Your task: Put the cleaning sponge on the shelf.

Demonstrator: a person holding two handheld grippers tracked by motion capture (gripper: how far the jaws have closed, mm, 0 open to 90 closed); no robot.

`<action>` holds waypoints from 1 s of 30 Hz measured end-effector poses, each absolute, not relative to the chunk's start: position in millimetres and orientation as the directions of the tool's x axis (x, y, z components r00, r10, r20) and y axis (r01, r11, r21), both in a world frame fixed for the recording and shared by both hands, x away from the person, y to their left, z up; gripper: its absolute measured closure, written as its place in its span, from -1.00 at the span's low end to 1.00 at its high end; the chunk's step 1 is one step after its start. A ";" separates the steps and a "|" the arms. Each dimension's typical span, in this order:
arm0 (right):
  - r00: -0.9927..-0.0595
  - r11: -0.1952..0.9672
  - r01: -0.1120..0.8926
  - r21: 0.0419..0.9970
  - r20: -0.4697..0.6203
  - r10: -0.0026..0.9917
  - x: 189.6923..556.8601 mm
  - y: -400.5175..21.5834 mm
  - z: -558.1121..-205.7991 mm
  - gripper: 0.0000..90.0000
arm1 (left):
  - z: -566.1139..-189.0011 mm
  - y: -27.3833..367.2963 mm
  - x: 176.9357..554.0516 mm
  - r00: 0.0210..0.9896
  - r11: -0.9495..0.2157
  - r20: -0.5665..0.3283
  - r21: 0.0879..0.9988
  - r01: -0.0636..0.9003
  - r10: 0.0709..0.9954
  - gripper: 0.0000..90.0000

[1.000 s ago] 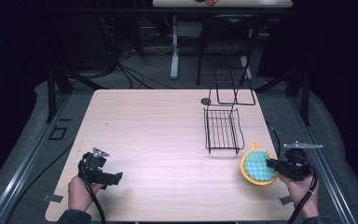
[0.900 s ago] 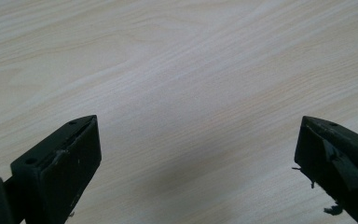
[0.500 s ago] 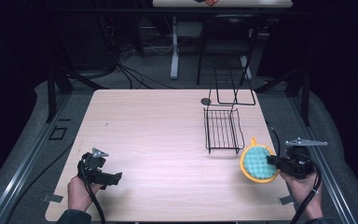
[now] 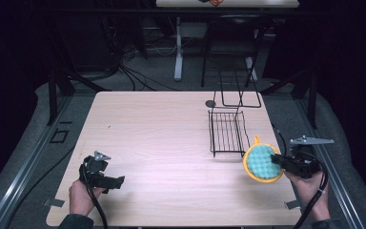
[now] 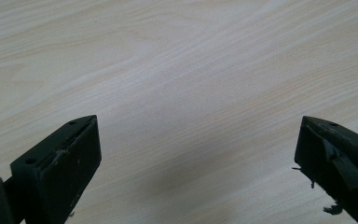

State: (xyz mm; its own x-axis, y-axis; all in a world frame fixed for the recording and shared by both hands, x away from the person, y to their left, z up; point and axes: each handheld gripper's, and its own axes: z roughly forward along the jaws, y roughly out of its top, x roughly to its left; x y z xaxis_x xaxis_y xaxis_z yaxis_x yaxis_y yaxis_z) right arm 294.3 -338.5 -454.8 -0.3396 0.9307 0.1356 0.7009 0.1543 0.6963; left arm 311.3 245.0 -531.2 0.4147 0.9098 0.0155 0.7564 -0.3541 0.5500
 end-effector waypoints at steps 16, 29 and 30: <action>-0.368 0.172 0.666 0.725 0.119 0.922 315.7 -324.3 -438.6 0.94 | -530.6 245.3 310.3 0.415 -0.352 0.011 0.551 0.757 0.910 -0.99; -0.378 0.178 0.659 0.731 0.117 0.918 337.8 -308.3 -437.2 0.94 | -530.0 244.6 311.1 0.426 -0.363 0.016 0.551 0.751 0.905 -0.99; -0.379 0.178 0.656 0.734 0.115 0.918 338.9 -307.2 -437.0 0.94 | -530.0 244.4 310.9 0.424 -0.361 0.014 0.551 0.753 0.905 -0.99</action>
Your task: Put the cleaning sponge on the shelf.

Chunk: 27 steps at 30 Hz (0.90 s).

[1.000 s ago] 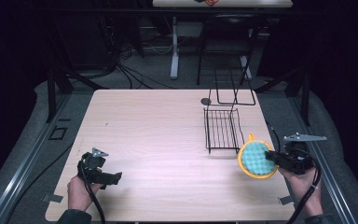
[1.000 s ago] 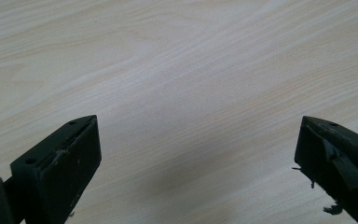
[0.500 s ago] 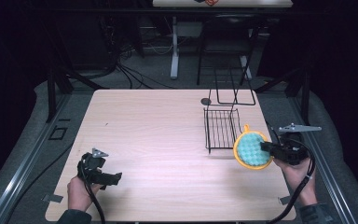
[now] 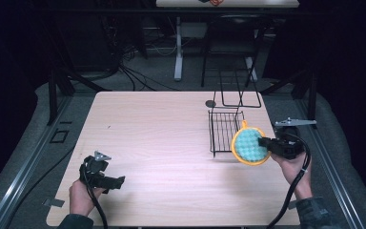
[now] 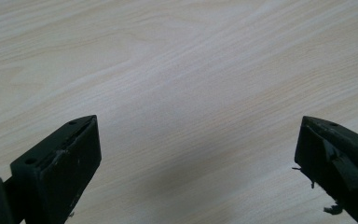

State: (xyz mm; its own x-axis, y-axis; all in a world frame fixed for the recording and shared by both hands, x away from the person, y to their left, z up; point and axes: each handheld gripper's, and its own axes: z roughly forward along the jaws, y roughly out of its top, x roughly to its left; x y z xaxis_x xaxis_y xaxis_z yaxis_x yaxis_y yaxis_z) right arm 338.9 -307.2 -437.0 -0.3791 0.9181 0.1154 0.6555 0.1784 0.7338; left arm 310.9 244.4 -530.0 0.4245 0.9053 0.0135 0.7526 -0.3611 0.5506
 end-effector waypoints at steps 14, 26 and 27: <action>-0.369 0.167 0.637 0.753 0.107 0.923 351.2 -296.7 -437.9 0.94 | -530.3 245.5 310.9 0.418 -0.356 0.014 0.553 0.753 0.908 -0.99; -0.358 0.153 0.615 0.774 0.101 0.928 366.0 -283.2 -441.3 0.94 | -530.2 244.9 310.9 0.423 -0.360 0.015 0.553 0.751 0.906 -0.99; -0.355 0.148 0.608 0.780 0.100 0.930 367.1 -282.1 -441.6 0.94 | -530.1 245.0 311.0 0.425 -0.363 0.015 0.551 0.752 0.905 -0.99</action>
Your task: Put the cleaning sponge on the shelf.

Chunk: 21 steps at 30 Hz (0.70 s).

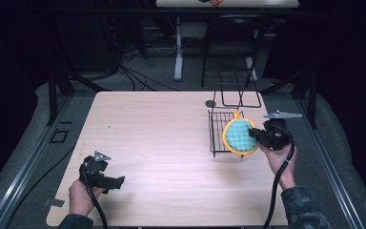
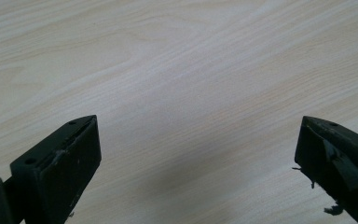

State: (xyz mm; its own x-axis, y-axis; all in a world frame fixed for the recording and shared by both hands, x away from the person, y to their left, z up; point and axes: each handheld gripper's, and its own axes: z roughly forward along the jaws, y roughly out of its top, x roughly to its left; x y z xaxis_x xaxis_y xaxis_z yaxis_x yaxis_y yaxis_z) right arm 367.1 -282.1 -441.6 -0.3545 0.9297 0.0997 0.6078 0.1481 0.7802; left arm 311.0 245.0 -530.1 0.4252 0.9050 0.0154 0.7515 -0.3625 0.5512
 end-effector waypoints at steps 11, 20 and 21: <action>-0.340 0.132 0.600 0.789 0.102 0.935 381.3 -269.0 -449.7 0.94 | -530.3 244.9 311.5 0.425 -0.360 0.011 0.554 0.751 0.905 -0.99; -0.327 0.128 0.598 0.791 0.095 0.940 389.7 -261.5 -463.2 0.94 | -529.7 245.9 310.8 0.421 -0.355 0.010 0.557 0.751 0.907 -0.99; -0.326 0.133 0.601 0.788 0.091 0.941 391.0 -261.2 -467.2 0.94 | -529.8 245.9 311.0 0.421 -0.355 0.011 0.557 0.750 0.907 -0.99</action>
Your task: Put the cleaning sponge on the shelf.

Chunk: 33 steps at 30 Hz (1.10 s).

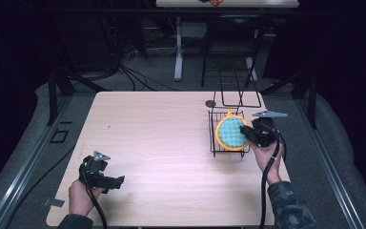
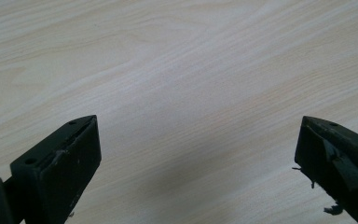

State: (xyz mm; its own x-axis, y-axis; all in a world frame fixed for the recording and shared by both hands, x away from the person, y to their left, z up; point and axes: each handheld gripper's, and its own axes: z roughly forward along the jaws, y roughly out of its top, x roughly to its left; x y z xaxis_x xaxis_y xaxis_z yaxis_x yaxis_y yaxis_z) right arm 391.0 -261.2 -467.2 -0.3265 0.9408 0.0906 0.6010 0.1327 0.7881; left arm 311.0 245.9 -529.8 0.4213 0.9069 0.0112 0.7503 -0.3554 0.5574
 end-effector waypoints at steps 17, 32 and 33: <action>-0.277 0.077 0.635 0.769 0.134 0.952 409.9 -260.0 -485.9 0.94 | -530.1 243.9 311.2 0.431 -0.368 0.016 0.552 0.749 0.902 -0.99; -0.262 0.085 0.668 0.739 0.126 0.957 428.8 -257.1 -505.9 0.93 | -530.9 242.6 311.3 0.433 -0.368 0.014 0.551 0.748 0.901 -0.99; -0.259 0.083 0.670 0.738 0.127 0.957 429.6 -257.0 -507.0 0.93 | -531.0 242.4 311.1 0.432 -0.367 0.014 0.552 0.749 0.902 -0.99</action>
